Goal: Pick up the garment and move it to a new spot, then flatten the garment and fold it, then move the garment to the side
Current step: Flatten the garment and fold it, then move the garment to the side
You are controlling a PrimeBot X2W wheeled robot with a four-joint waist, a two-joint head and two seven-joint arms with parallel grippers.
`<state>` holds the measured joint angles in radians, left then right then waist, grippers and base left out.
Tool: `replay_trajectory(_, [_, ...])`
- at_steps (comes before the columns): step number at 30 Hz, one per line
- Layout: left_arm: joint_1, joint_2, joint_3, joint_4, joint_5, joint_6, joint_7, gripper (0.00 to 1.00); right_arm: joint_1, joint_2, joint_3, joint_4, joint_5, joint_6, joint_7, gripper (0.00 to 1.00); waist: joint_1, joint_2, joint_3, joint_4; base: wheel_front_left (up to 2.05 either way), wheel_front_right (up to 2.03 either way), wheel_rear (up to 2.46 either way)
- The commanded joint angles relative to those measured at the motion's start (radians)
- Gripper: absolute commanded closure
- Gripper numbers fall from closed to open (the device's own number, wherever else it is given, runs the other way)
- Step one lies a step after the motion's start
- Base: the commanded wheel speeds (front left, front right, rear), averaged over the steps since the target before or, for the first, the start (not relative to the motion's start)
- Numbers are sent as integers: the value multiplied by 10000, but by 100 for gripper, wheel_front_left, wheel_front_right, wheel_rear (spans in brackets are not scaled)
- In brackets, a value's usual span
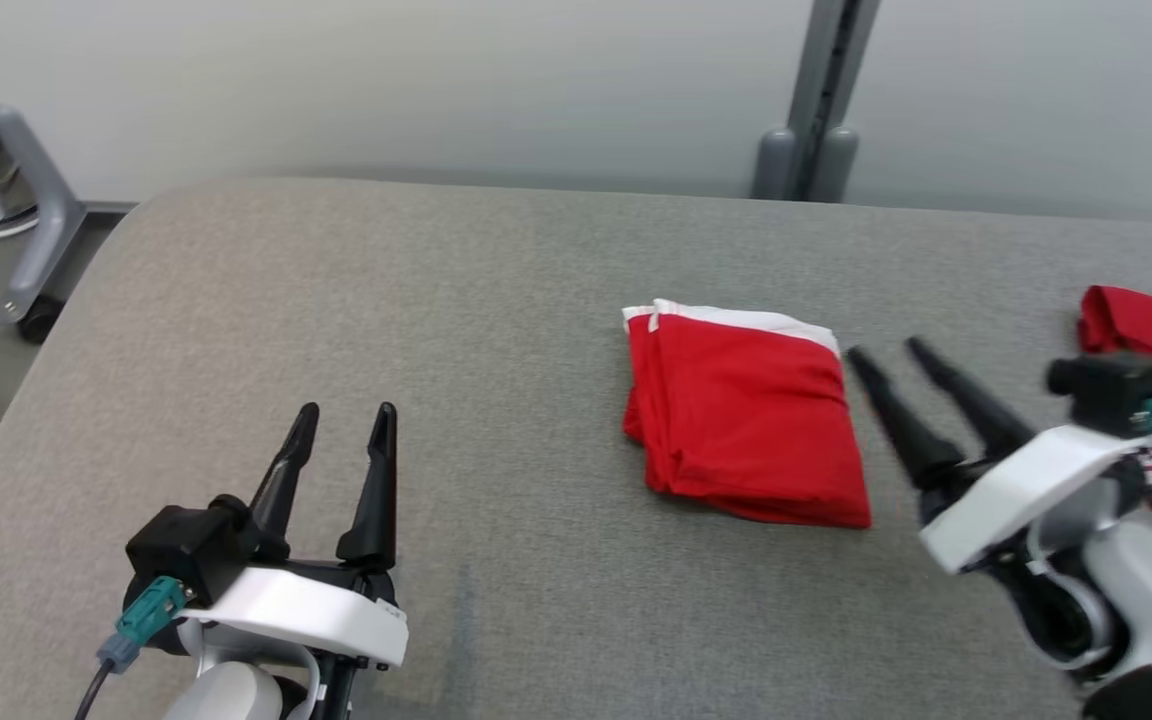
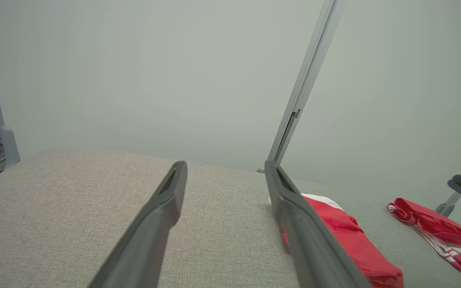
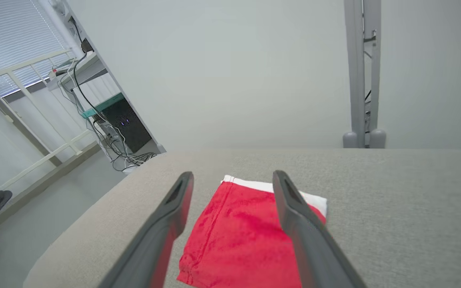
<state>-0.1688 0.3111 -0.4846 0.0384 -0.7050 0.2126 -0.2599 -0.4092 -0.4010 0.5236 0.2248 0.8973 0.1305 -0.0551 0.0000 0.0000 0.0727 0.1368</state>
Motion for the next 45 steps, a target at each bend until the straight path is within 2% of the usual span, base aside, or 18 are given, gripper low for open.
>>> replay_trajectory(1, [126, 103, 105, -48, -33, 62, -17, 0, 252, -119, -321, -190, -244, 8, -138, 0, 0, 0, -135, -239, 0, 0, 0])
replay_trajectory(5, [211, 195, 290, -164, 47, 156, -28, 0, 930, -264, -1699, -875, -1246, 8, -350, 0, 0, 0, -203, -594, 0, 0, 0])
replay_trajectory(9, [361, 297, 477, -249, 210, 177, -36, 0, 1899, 87, -3166, -1635, -2382, 8, -360, 0, 0, 0, -240, -878, 0, 0, 0])
replay_trajectory(10, [361, 297, 477, -249, 210, 177, -36, 0, 1899, 87, -3166, -1635, -2382, 8, -360, 0, 0, 0, -240, -878, 0, 0, 0])
replay_trajectory(14, [508, 424, 610, -276, 681, 181, -49, 0, 2979, 779, -4524, -2374, -3426, 8, -453, 0, 0, 0, -289, -1092, 0, 0, 0])
replay_trajectory(20, [818, 158, 909, -390, 1410, 222, -51, 0, 4522, 1751, -5909, -3082, -4677, 8, -730, 0, 0, 0, -405, -1087, 0, 0, 0])
replay_trajectory(26, [1005, -72, 1080, -256, 1843, -22, -44, 0, 5046, 2259, -6242, -3230, -5186, 8, -758, 0, 0, 0, -328, -1101, 0, 0, 0])
replay_trajectory(36, [1098, -317, 1252, 37, 2296, -238, -45, 0, 5050, 2468, -6218, -3383, -5460, 8, -416, 0, 0, 0, -425, -979, 0, 0, 0])
replay_trajectory(45, [1080, -408, 1405, 270, 2415, -106, -45, 0, 5060, 2448, -6079, -3467, -5484, 8, -293, 0, 0, 0, -424, -867, 0, 0, 0])
